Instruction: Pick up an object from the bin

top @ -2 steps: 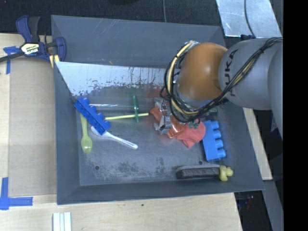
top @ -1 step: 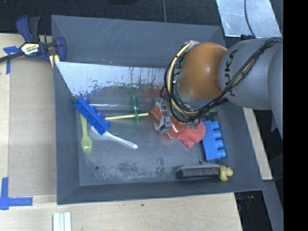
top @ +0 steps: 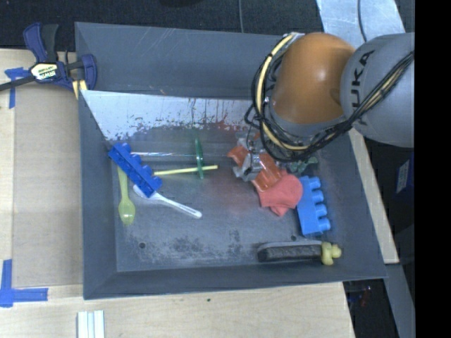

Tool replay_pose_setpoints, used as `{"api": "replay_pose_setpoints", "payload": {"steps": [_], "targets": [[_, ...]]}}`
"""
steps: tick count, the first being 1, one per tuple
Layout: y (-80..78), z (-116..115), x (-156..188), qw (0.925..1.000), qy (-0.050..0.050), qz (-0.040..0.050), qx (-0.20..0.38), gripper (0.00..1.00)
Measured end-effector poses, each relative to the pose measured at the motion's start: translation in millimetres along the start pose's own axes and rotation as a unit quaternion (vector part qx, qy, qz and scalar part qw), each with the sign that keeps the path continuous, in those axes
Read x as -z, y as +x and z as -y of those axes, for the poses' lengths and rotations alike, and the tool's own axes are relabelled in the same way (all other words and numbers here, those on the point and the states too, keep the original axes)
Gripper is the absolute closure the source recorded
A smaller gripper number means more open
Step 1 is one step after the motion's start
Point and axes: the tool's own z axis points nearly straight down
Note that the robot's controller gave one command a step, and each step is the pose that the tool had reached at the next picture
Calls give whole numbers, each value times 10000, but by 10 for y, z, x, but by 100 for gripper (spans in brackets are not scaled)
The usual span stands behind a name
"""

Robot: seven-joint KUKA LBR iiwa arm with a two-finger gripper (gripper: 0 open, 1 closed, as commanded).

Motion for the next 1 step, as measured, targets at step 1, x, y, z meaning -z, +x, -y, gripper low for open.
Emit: {"api": "replay_pose_setpoints", "payload": {"steps": [1], "targets": [[189,-22,892,10000,-3,12,61,100]]}}
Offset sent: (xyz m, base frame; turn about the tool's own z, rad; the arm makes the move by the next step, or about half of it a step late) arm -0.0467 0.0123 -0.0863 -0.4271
